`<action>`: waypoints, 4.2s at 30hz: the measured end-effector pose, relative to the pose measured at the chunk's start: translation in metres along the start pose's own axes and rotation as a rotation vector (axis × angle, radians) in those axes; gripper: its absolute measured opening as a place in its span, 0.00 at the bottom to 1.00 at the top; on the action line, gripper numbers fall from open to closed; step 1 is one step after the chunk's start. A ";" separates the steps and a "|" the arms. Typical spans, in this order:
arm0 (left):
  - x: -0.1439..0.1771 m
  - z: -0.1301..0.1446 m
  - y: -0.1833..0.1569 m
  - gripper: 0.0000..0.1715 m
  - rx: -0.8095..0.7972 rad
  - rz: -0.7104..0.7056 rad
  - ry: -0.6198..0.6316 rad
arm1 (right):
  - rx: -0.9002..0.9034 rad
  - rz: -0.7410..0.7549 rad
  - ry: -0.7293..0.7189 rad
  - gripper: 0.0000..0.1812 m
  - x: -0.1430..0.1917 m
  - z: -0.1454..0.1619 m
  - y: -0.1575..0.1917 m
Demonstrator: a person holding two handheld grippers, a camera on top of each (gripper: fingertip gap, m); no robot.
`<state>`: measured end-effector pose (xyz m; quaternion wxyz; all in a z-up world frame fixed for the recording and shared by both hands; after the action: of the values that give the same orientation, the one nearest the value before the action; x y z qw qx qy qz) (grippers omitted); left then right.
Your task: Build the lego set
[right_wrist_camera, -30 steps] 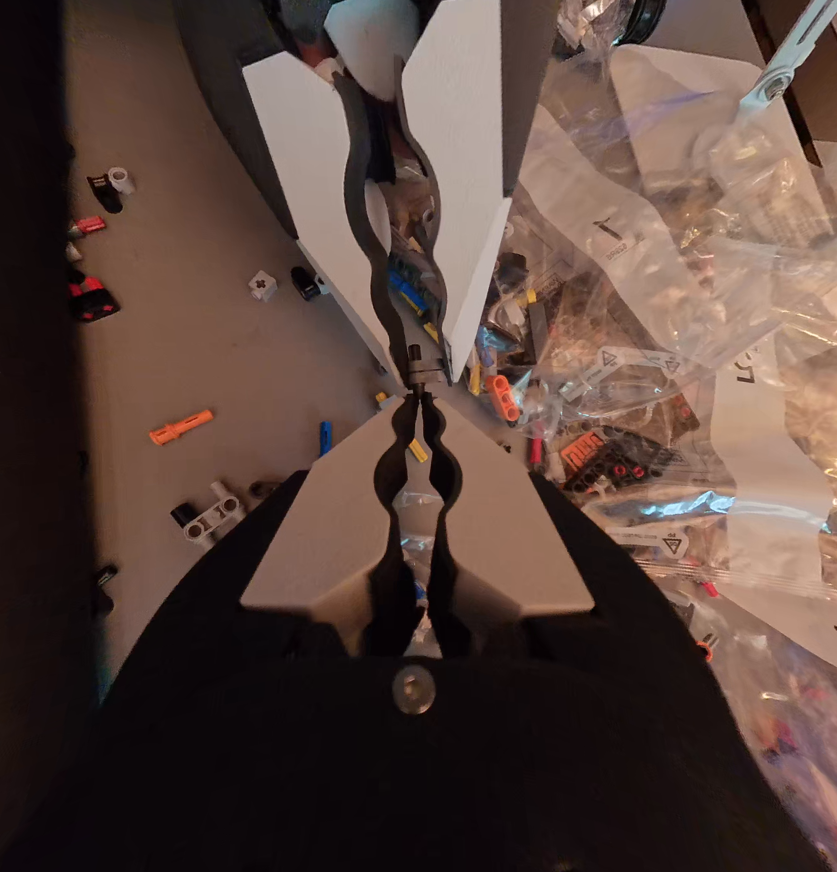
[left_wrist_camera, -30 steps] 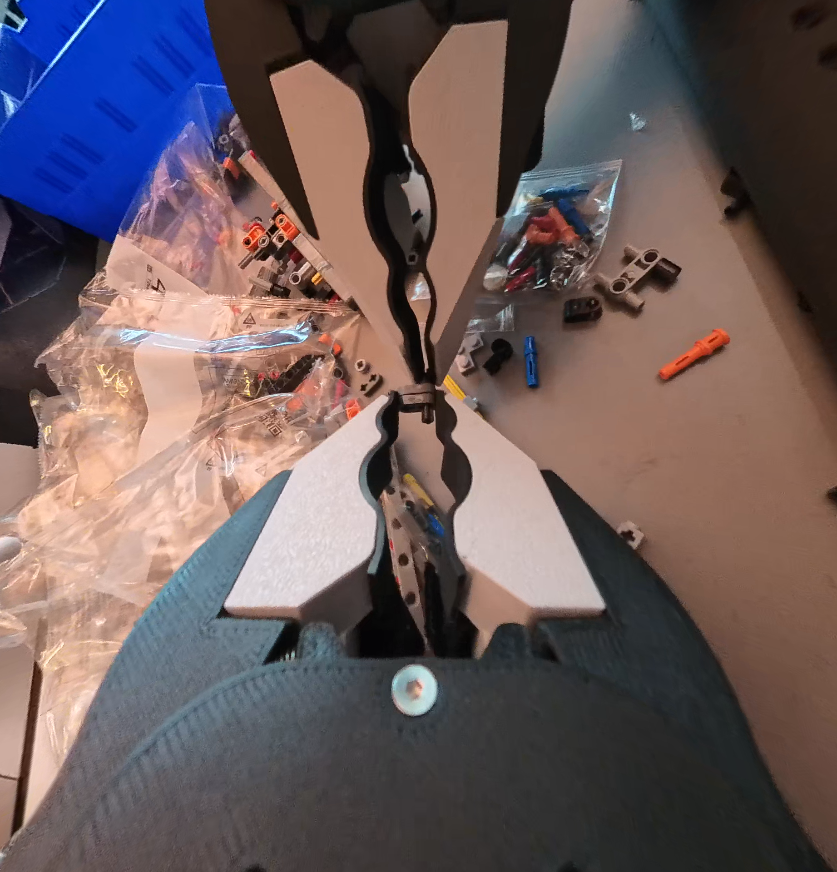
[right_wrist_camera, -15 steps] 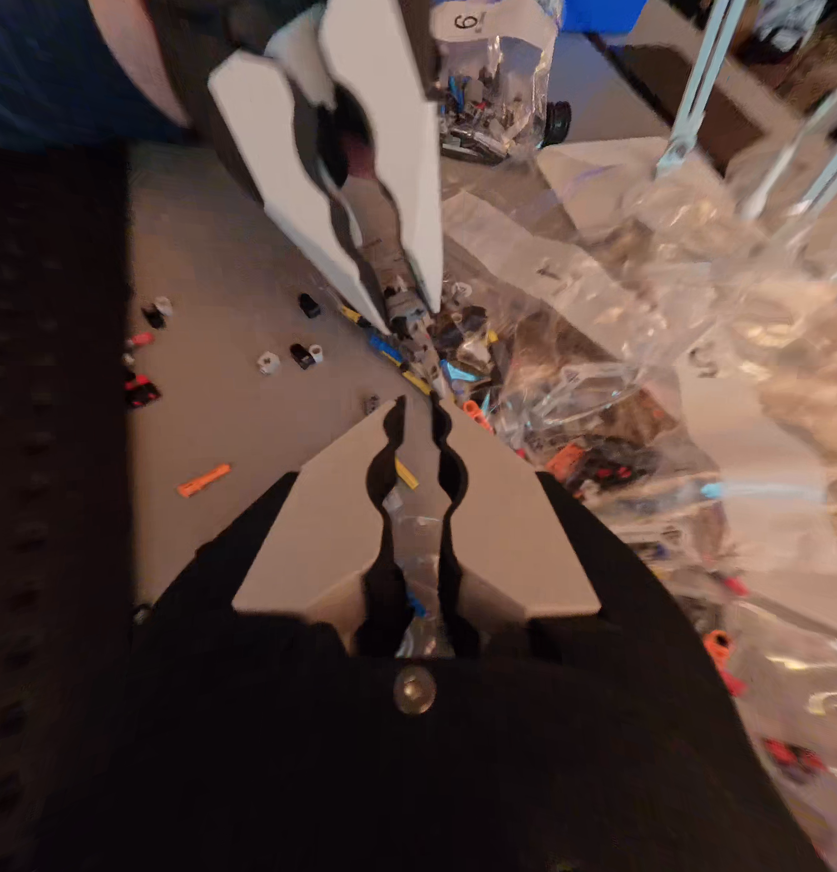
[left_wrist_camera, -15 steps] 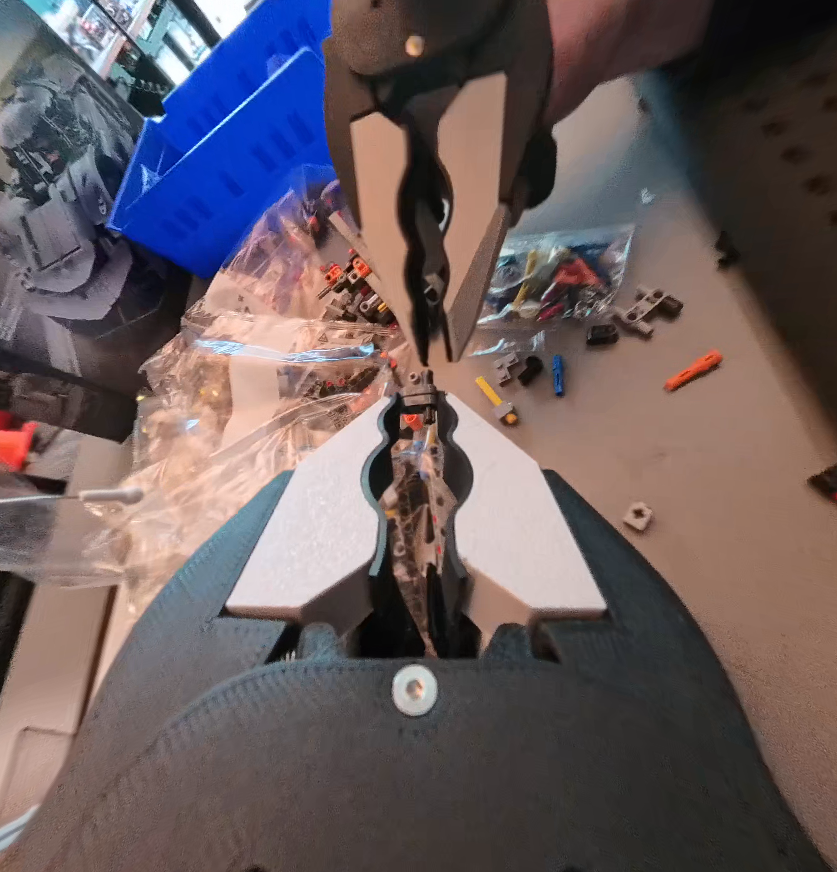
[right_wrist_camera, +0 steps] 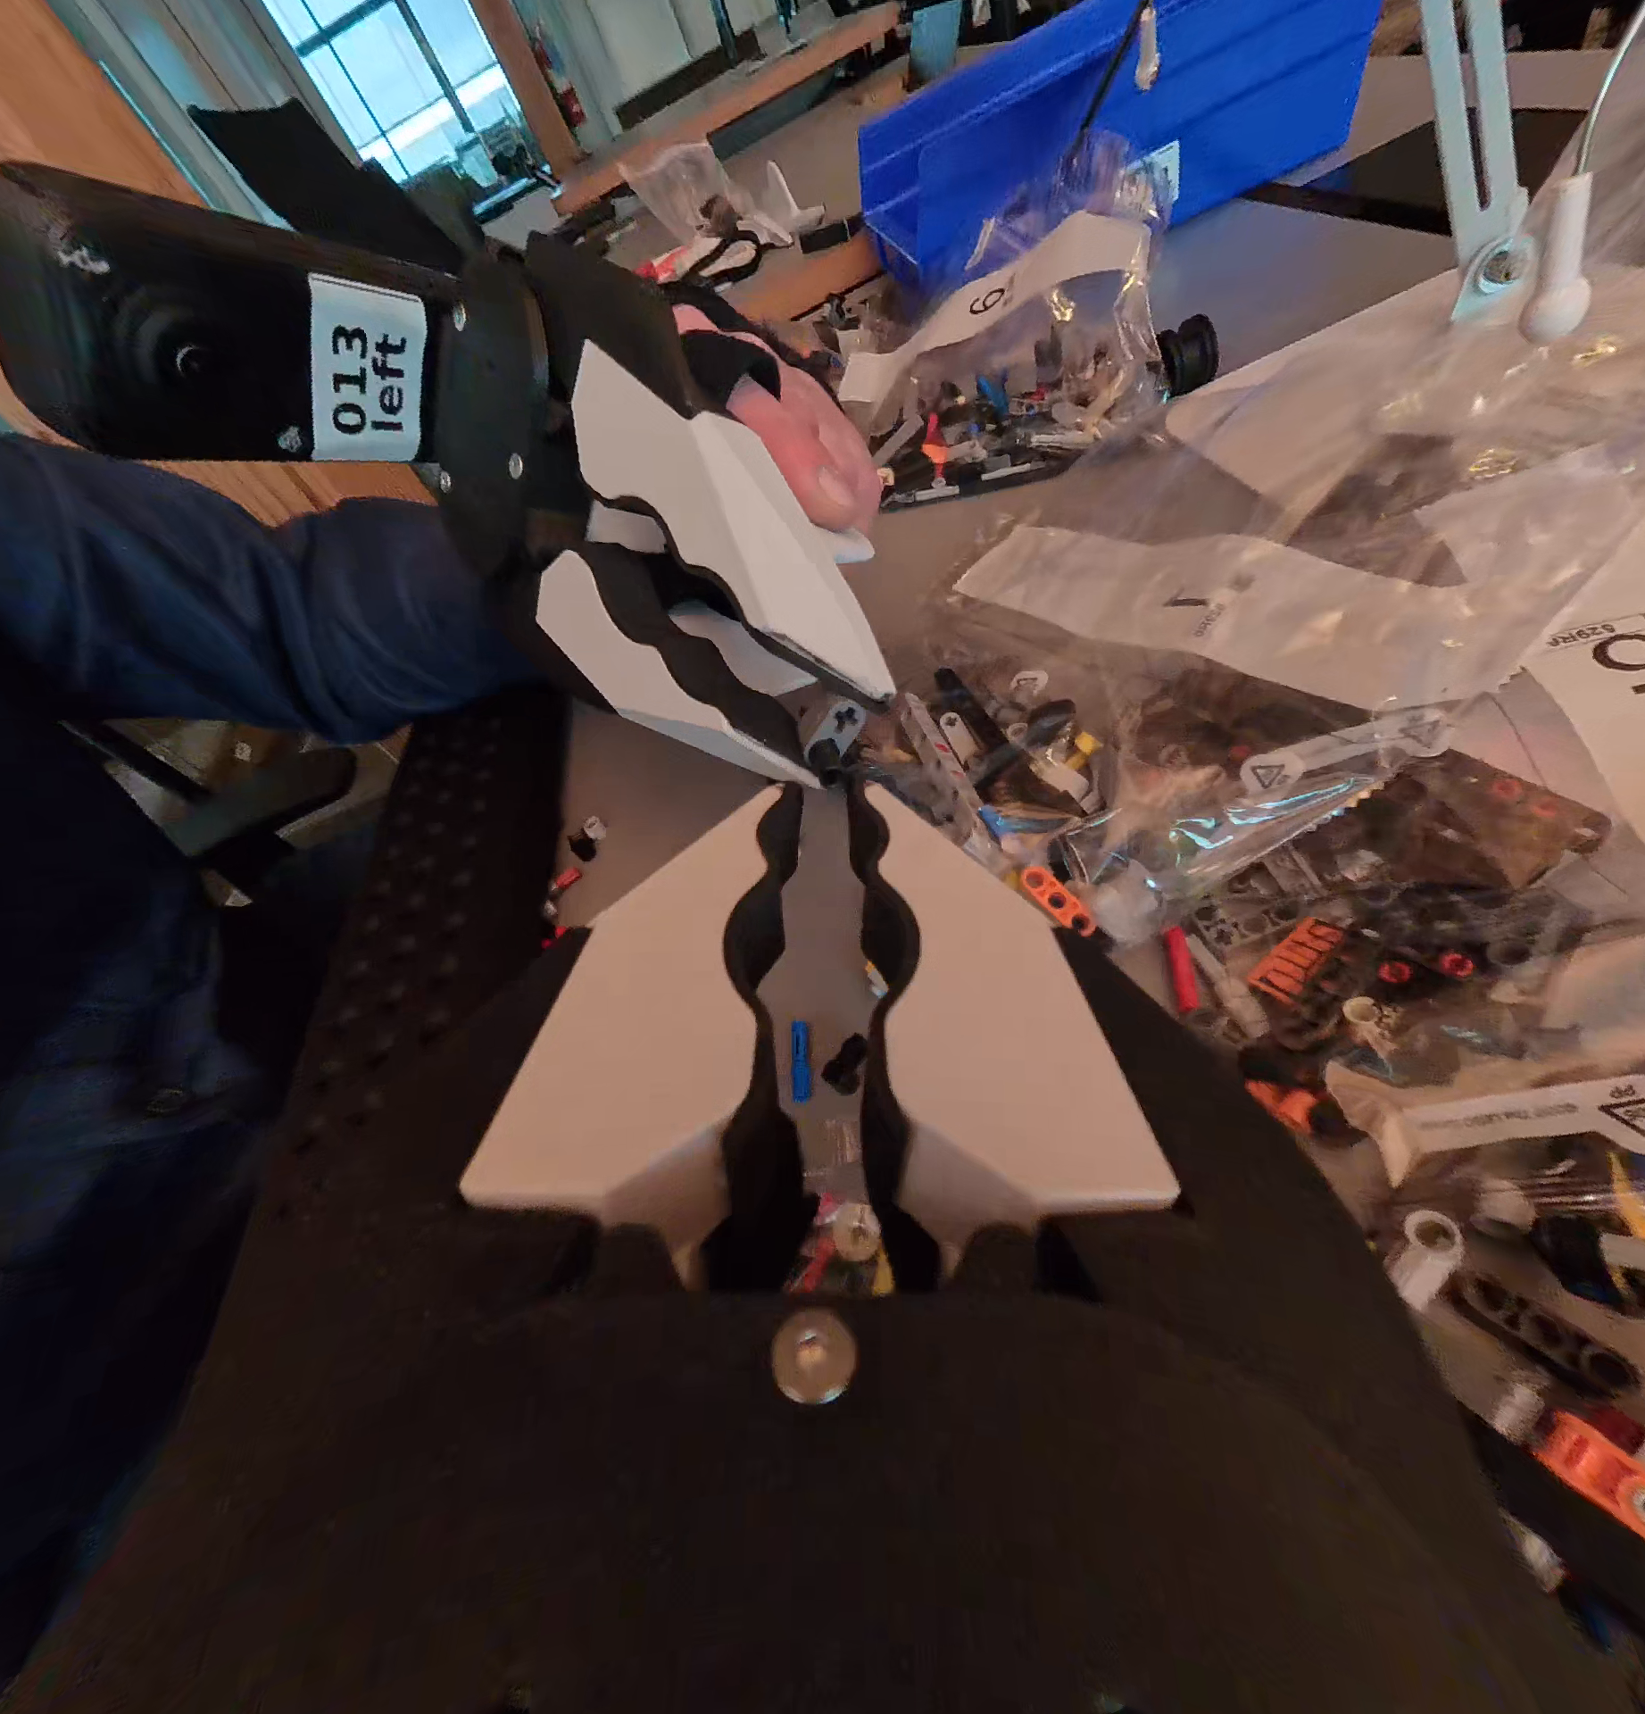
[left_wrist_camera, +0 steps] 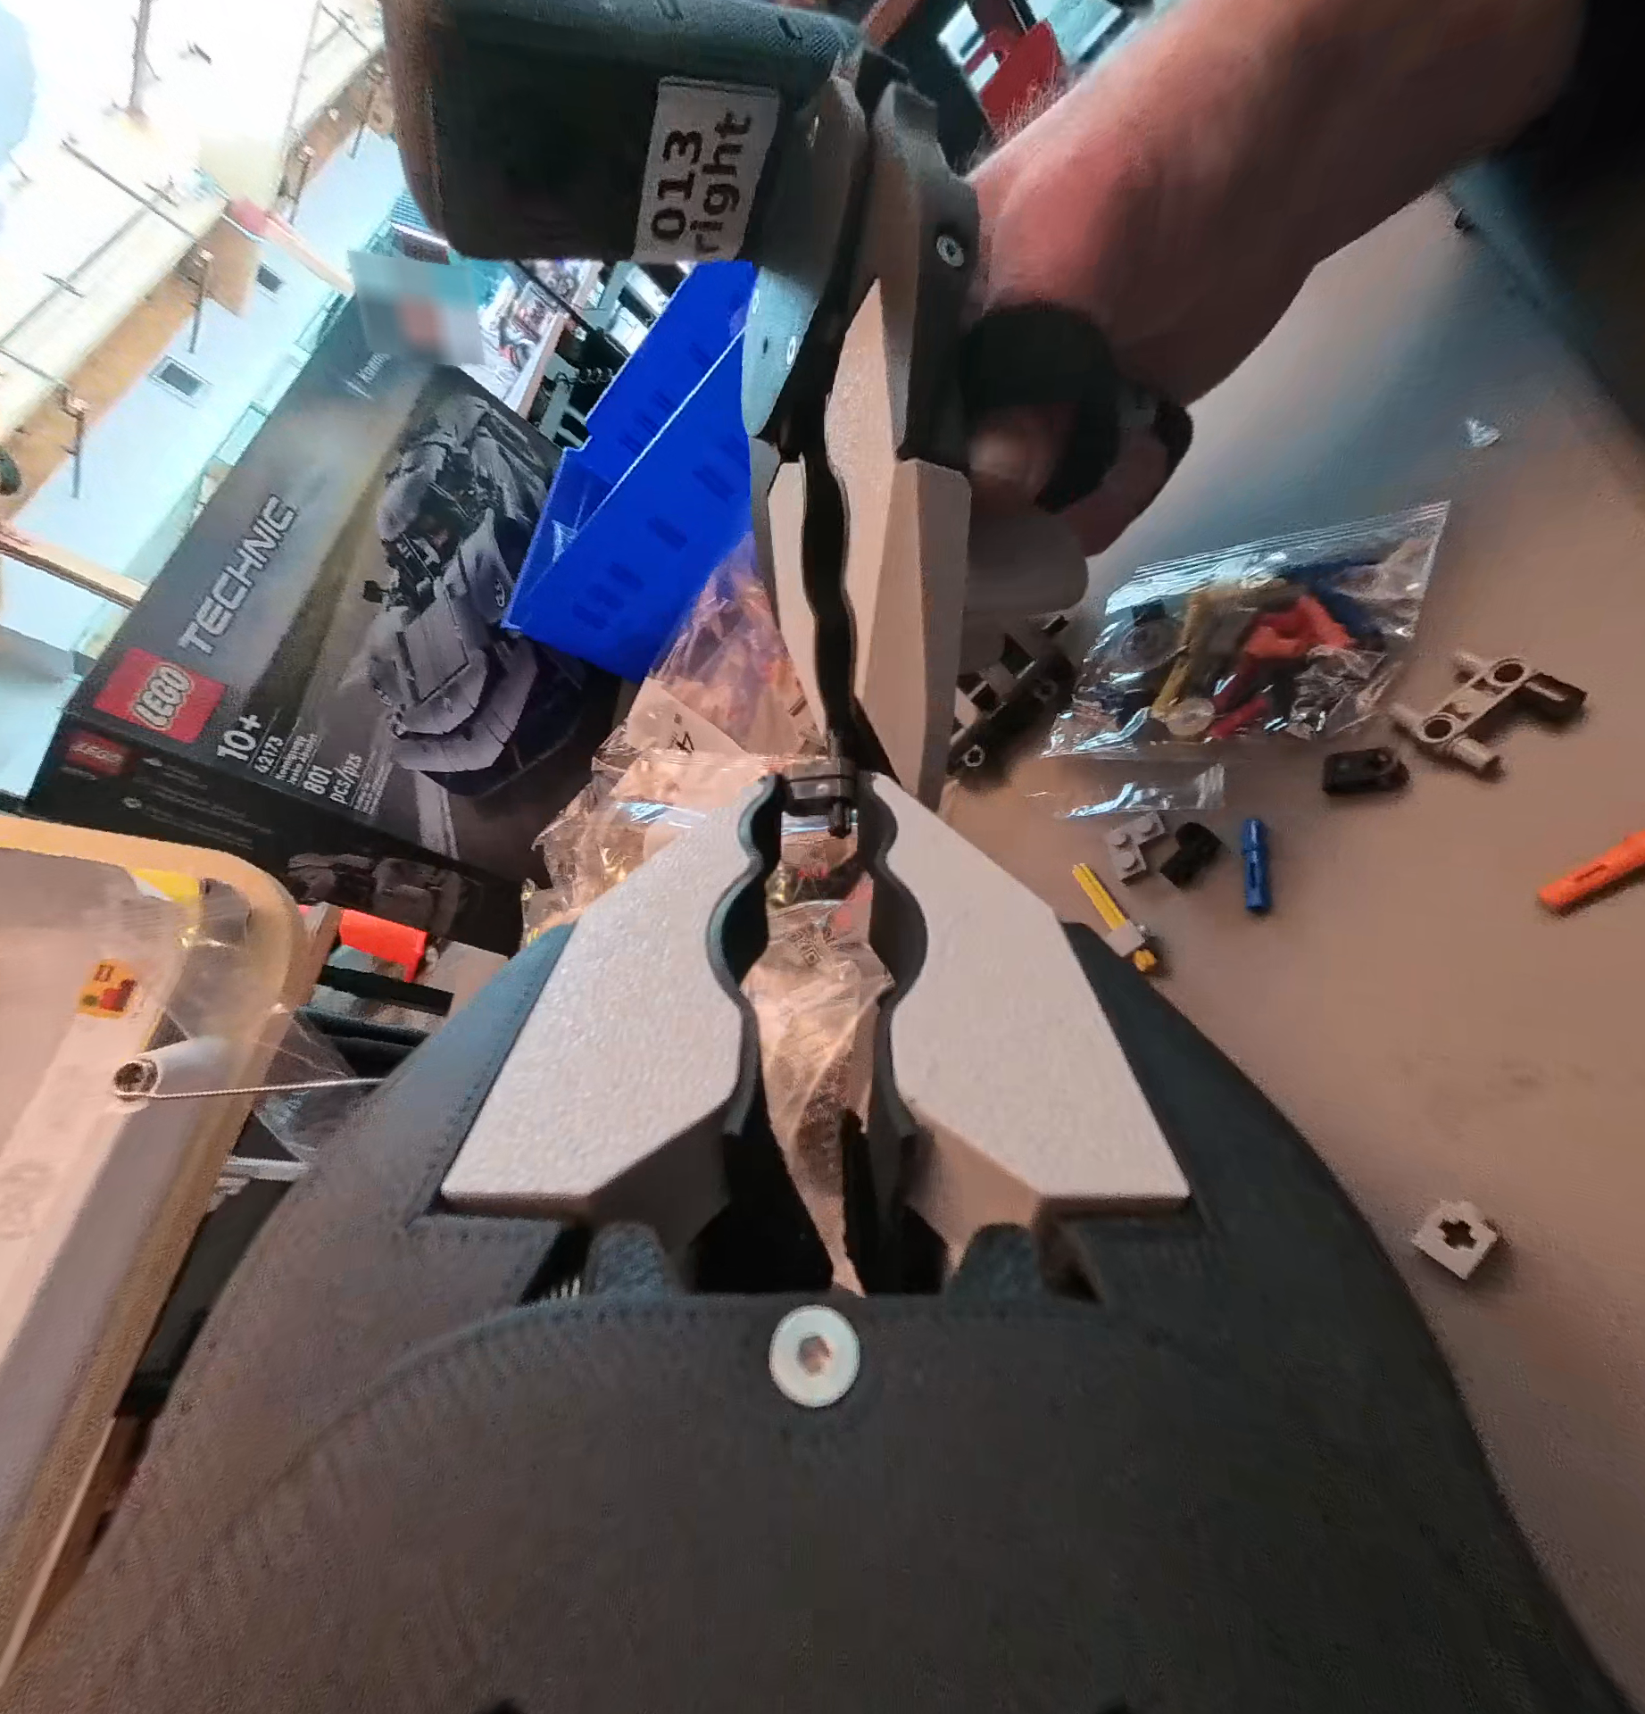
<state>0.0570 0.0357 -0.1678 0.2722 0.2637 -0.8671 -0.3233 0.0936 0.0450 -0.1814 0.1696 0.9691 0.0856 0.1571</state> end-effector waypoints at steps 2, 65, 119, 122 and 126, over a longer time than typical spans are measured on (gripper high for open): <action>0.000 -0.001 0.001 0.08 -0.009 -0.016 -0.001 | -0.005 -0.005 -0.015 0.04 0.001 -0.002 0.000; -0.021 0.060 -0.028 0.02 0.146 0.200 0.252 | 0.151 0.297 0.366 0.03 0.019 0.040 -0.027; -0.027 0.057 -0.038 0.07 0.150 0.244 0.235 | 0.188 0.376 0.617 0.04 0.016 0.071 -0.036; -0.028 0.058 -0.038 0.07 0.152 0.245 0.235 | 0.201 0.392 0.621 0.01 0.015 0.070 -0.038; -0.028 0.057 -0.039 0.08 0.156 0.249 0.228 | 0.257 0.422 0.575 0.00 0.017 0.059 -0.037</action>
<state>0.0510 0.0519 -0.2400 0.3852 0.2095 -0.8791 -0.1867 0.1245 0.0651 -0.2422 -0.0206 0.8951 -0.0528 0.4423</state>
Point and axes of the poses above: each gripper's, where its closed fingertips meet, x back along the fingers, z out of its underside, y = z × x across the jaws, the point moved 3 cm from there along x, back along the fingers
